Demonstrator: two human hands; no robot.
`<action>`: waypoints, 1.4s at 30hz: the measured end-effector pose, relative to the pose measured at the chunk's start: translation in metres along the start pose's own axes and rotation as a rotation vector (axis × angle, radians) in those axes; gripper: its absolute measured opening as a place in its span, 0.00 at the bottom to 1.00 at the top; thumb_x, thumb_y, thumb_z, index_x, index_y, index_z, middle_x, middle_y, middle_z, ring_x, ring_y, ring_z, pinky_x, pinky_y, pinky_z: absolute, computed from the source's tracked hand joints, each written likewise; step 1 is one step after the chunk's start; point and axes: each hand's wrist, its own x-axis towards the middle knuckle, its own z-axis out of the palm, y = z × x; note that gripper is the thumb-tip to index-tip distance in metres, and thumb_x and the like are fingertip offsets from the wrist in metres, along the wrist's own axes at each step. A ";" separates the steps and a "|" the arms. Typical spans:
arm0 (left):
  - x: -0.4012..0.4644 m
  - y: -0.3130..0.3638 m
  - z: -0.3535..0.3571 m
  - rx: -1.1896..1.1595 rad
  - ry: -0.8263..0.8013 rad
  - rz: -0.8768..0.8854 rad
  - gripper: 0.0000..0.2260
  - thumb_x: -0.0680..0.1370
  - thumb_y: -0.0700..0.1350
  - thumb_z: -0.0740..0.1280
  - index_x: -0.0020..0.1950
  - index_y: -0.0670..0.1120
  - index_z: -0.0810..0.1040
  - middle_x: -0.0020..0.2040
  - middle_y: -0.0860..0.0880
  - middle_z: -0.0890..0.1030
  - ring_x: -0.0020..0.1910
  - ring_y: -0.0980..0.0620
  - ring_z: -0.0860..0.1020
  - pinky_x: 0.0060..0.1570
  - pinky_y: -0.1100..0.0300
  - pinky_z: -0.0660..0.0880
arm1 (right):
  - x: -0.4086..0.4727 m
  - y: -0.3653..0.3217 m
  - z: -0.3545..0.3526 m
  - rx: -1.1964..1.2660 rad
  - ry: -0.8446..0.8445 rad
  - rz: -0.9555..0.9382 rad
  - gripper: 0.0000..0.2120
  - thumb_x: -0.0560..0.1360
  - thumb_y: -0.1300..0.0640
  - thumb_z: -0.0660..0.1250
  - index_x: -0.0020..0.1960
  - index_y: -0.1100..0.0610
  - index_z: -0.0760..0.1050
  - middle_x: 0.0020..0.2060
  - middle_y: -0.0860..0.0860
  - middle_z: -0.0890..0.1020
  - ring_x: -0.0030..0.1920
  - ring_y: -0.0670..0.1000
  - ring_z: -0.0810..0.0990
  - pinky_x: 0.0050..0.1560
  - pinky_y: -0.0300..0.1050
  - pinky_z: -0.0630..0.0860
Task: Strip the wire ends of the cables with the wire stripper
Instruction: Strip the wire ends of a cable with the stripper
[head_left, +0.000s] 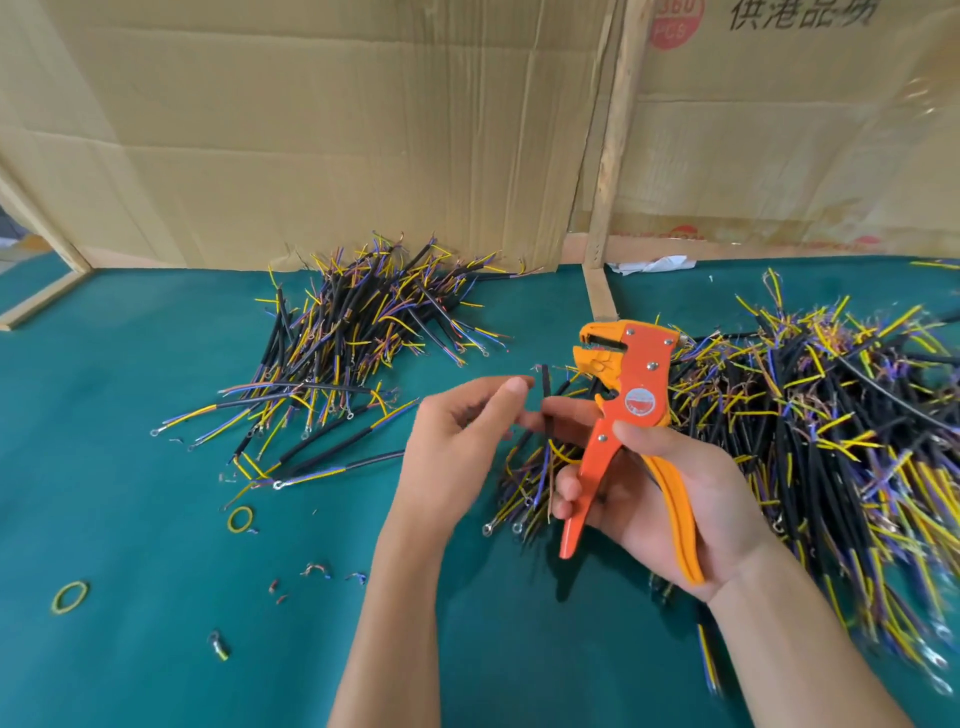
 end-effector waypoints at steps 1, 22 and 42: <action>-0.001 0.002 0.000 -0.036 -0.094 -0.020 0.08 0.81 0.48 0.68 0.53 0.49 0.86 0.39 0.54 0.84 0.37 0.55 0.78 0.37 0.67 0.72 | 0.000 0.000 0.000 -0.002 -0.008 -0.002 0.33 0.69 0.52 0.76 0.69 0.68 0.74 0.67 0.66 0.76 0.39 0.58 0.78 0.46 0.55 0.78; 0.003 -0.008 -0.008 -0.374 0.219 -0.161 0.10 0.79 0.44 0.70 0.45 0.45 0.70 0.40 0.41 0.86 0.40 0.46 0.86 0.24 0.65 0.68 | 0.007 0.007 0.007 -0.095 0.036 0.055 0.33 0.66 0.55 0.79 0.67 0.66 0.77 0.66 0.65 0.79 0.39 0.60 0.81 0.43 0.54 0.80; -0.001 -0.010 0.006 0.404 0.153 0.187 0.06 0.80 0.47 0.69 0.45 0.51 0.84 0.35 0.60 0.79 0.40 0.59 0.75 0.43 0.67 0.68 | 0.008 -0.001 0.006 -0.017 0.128 -0.068 0.26 0.73 0.57 0.66 0.69 0.65 0.75 0.66 0.65 0.78 0.41 0.61 0.81 0.46 0.54 0.81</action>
